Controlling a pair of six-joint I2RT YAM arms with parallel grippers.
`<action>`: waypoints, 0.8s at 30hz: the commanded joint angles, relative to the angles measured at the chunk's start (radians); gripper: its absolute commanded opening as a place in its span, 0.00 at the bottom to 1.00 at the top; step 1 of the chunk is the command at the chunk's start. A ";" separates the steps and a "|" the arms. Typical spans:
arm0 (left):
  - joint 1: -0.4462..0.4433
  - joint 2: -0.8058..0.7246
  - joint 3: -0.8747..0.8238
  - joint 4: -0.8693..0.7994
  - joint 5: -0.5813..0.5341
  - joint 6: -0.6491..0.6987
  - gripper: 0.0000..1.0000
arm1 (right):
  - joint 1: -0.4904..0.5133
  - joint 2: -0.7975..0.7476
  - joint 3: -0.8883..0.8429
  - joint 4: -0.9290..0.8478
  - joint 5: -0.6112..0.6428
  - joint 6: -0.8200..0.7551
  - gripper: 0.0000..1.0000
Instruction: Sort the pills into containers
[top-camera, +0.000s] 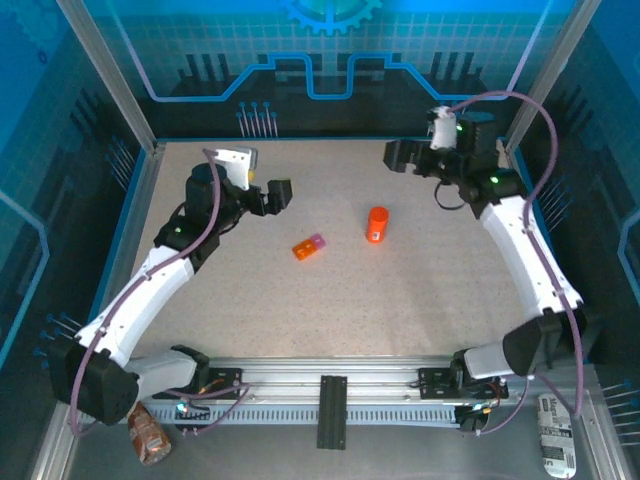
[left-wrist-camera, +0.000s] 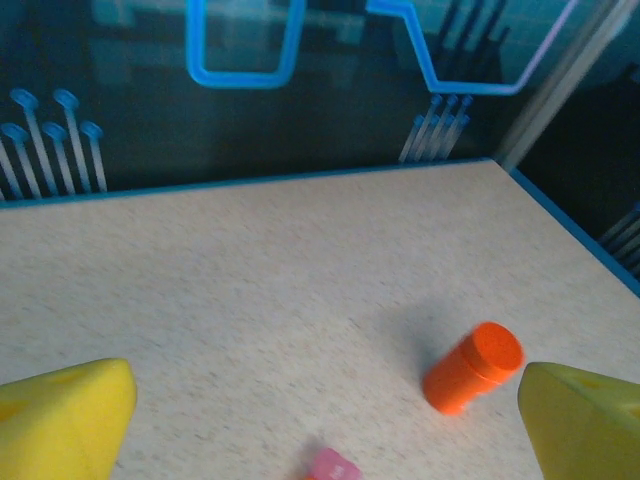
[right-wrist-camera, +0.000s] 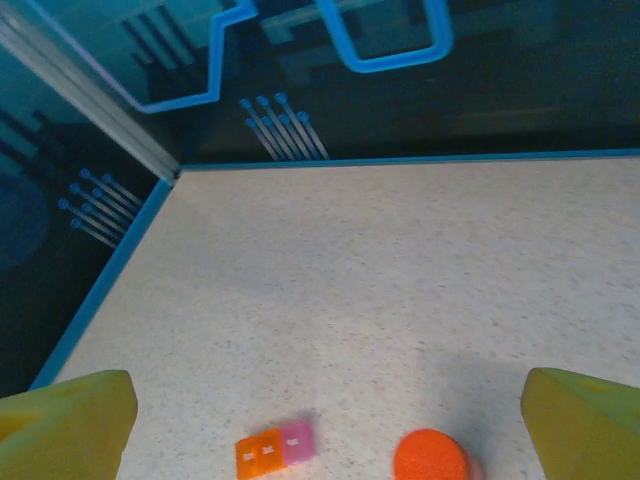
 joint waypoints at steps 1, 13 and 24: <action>0.016 -0.030 -0.086 0.100 -0.135 0.096 0.99 | -0.070 -0.078 -0.121 0.049 0.028 0.001 1.00; 0.116 -0.084 -0.453 0.495 -0.257 0.178 0.99 | -0.158 -0.237 -0.544 0.298 0.528 -0.078 1.00; 0.279 -0.056 -0.688 0.695 -0.207 0.112 0.99 | -0.159 -0.220 -0.991 0.832 0.633 -0.174 1.00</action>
